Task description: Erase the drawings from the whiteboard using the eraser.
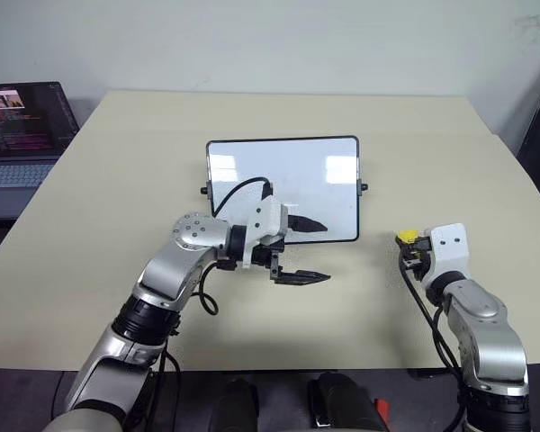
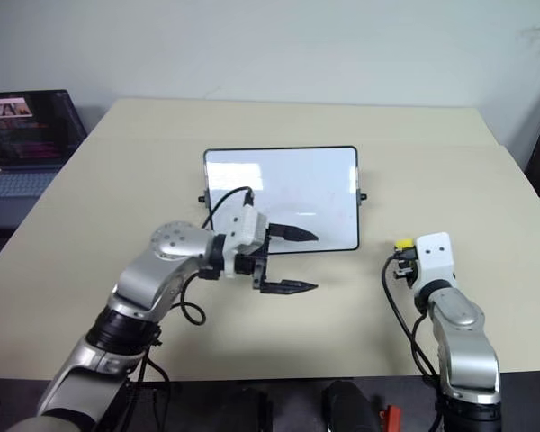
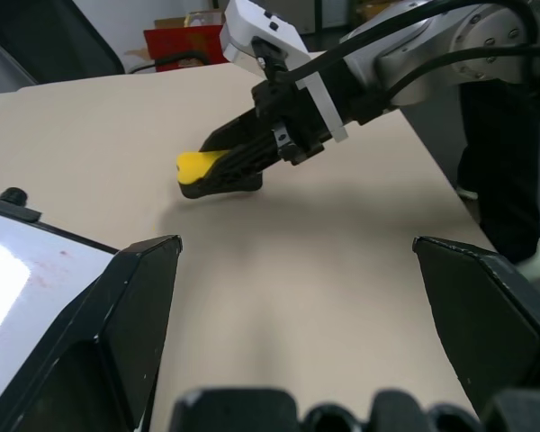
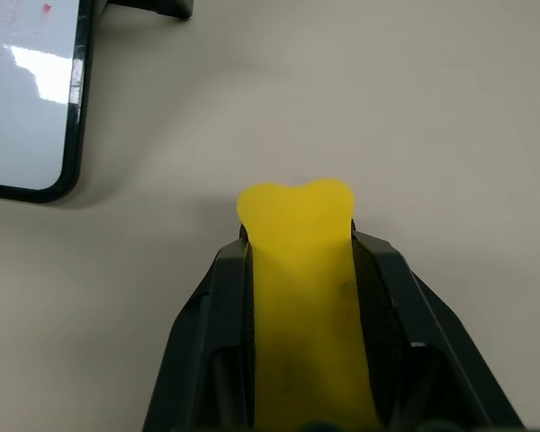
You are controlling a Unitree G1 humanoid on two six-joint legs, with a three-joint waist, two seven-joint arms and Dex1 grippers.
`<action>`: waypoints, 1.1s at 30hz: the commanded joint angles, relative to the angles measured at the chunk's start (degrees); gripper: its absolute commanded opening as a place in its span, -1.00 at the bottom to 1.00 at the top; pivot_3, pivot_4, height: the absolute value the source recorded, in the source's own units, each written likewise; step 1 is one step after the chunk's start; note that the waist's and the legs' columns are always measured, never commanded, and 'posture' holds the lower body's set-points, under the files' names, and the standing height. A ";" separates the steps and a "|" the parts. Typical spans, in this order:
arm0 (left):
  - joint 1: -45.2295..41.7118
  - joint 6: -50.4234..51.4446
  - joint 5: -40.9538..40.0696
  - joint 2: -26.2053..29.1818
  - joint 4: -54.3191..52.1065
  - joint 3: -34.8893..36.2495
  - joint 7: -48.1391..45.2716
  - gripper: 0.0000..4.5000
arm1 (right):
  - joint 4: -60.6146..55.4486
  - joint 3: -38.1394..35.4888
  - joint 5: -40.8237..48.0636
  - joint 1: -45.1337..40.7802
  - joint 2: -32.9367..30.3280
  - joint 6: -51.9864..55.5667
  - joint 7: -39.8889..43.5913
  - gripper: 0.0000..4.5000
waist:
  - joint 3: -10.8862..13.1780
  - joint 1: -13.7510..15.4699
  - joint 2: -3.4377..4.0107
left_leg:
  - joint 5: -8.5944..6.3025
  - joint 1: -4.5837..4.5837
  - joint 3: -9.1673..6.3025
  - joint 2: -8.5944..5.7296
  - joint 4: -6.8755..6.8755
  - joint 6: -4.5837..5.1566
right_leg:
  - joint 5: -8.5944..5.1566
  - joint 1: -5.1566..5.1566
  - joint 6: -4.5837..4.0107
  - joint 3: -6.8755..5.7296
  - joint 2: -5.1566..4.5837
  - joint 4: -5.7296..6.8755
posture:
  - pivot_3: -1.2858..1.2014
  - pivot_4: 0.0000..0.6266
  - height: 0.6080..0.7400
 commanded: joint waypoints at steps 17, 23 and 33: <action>8.49 5.97 -1.33 0.15 -8.78 11.51 14.72 1.00 | -8.94 -4.95 11.16 -0.20 -0.51 -3.82 0.70 0.99 | 0.01 -0.06 0.01 | 0.00 0.00 -0.08 0.10 -0.02 0.00 | 0.00 0.00 0.00 -0.04 -0.06 0.02 | 0.03 -0.52 1.00; 26.98 12.07 -3.04 -3.85 -23.64 25.24 31.97 1.00 | -12.87 -0.78 10.47 10.77 1.48 -13.67 0.44 0.99 | -0.02 -0.20 0.03 | -0.05 0.00 -0.10 0.18 -0.09 -0.04 | -0.05 0.01 0.06 -0.05 -0.25 0.00 | 0.03 -0.52 1.00; 48.86 -1.54 16.91 -19.27 -32.03 28.06 60.48 1.00 | 0.46 1.41 18.95 13.35 5.21 -35.81 7.95 0.99 | -0.11 0.37 -0.09 | -0.11 0.51 -0.06 0.17 0.08 0.01 | 0.00 0.51 0.26 0.14 -0.46 -0.03 | 0.03 -0.52 1.00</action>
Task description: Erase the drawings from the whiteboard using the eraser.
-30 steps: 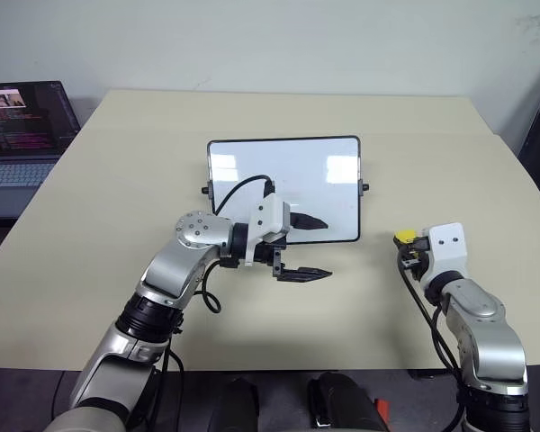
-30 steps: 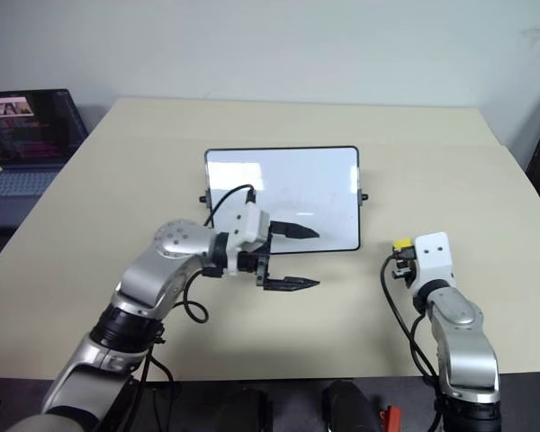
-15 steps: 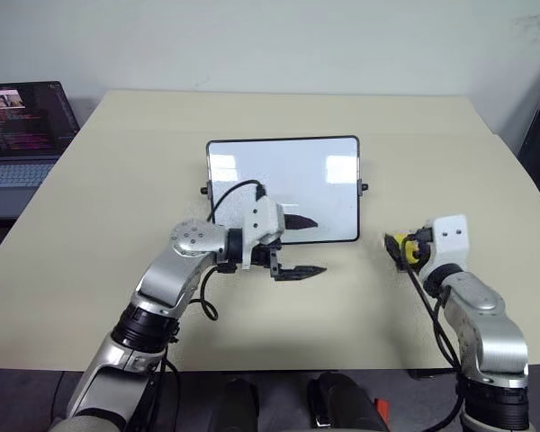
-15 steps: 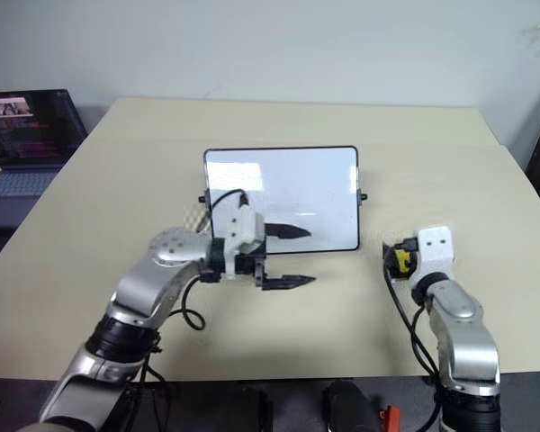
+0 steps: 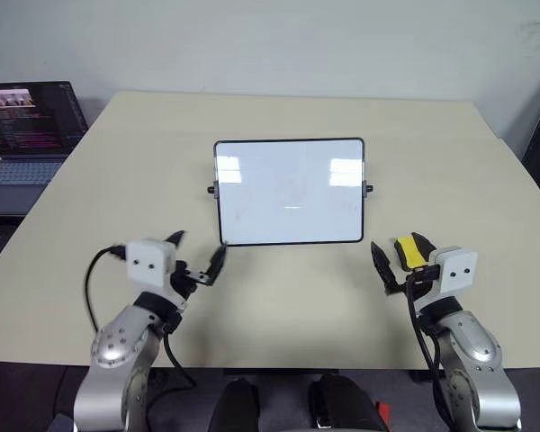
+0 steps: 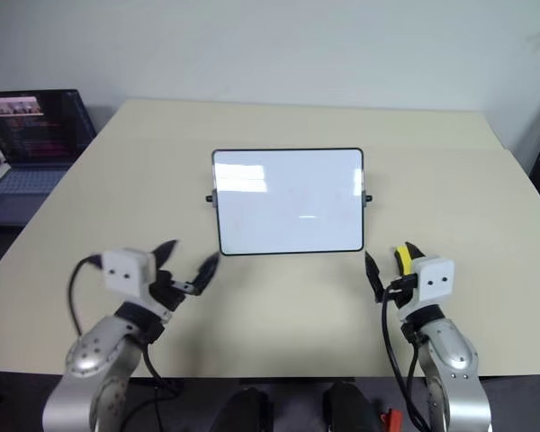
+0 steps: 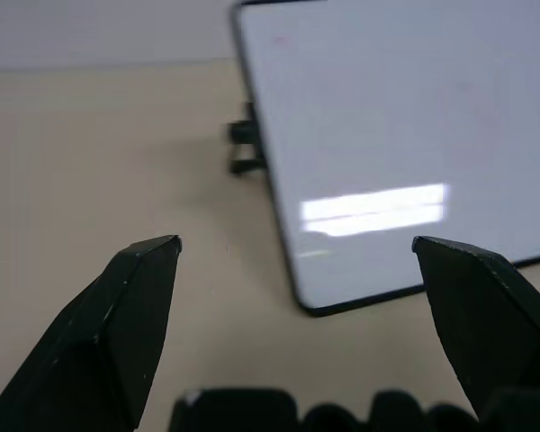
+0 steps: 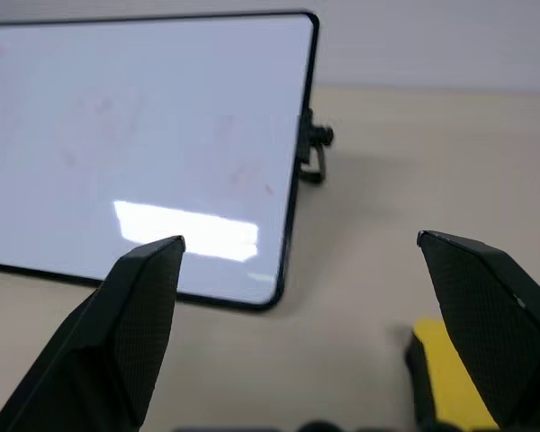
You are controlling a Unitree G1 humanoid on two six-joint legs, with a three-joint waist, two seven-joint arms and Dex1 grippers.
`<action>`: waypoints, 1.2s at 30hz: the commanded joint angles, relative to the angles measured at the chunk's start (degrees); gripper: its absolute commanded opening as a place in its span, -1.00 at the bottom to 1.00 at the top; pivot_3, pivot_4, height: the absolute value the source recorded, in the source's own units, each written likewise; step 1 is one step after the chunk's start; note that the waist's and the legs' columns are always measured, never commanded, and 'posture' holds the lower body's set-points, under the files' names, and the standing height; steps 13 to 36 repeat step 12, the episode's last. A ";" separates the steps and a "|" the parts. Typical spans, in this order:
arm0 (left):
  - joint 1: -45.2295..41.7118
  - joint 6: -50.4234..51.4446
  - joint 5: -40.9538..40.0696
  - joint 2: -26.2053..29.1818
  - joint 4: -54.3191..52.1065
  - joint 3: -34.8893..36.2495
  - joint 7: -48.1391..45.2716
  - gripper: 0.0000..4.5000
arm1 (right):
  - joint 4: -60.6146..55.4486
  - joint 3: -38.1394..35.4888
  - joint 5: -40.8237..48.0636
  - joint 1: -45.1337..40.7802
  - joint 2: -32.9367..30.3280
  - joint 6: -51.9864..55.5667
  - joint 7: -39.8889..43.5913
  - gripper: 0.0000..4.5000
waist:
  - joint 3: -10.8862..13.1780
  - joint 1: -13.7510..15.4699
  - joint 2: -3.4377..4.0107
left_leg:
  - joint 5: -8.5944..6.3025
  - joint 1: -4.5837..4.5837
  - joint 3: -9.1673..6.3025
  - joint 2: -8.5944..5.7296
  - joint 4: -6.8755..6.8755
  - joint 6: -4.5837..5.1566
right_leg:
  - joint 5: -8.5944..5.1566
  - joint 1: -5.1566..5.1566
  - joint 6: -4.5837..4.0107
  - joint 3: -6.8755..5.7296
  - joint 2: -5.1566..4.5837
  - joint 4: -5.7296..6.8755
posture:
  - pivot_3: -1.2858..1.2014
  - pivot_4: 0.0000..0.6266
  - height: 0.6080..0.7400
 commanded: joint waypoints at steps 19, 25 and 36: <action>0.14 -7.39 8.29 -2.46 3.39 -1.35 8.83 1.00 | -1.29 -6.35 6.83 1.42 -5.26 0.18 -0.10 0.99 | 0.00 -0.05 0.00 | -0.17 0.35 0.04 0.00 -0.19 0.05 | -0.17 0.48 -0.06 -0.08 0.02 -0.39 | 0.03 -0.52 1.00; 0.14 -7.39 8.29 -2.46 3.39 -1.35 8.83 1.00 | -1.29 -6.35 6.83 1.42 -5.26 0.18 -0.10 0.99 | 0.00 -0.05 0.00 | -0.17 0.35 0.04 0.00 -0.19 0.05 | -0.17 0.48 -0.06 -0.08 0.02 -0.39 | 0.03 -0.52 1.00; 0.14 -7.39 8.29 -2.46 3.39 -1.35 8.83 1.00 | -1.29 -6.35 6.83 1.42 -5.26 0.18 -0.10 0.99 | 0.00 -0.05 0.00 | -0.17 0.35 0.04 0.00 -0.19 0.05 | -0.17 0.48 -0.06 -0.08 0.02 -0.39 | 0.03 -0.52 1.00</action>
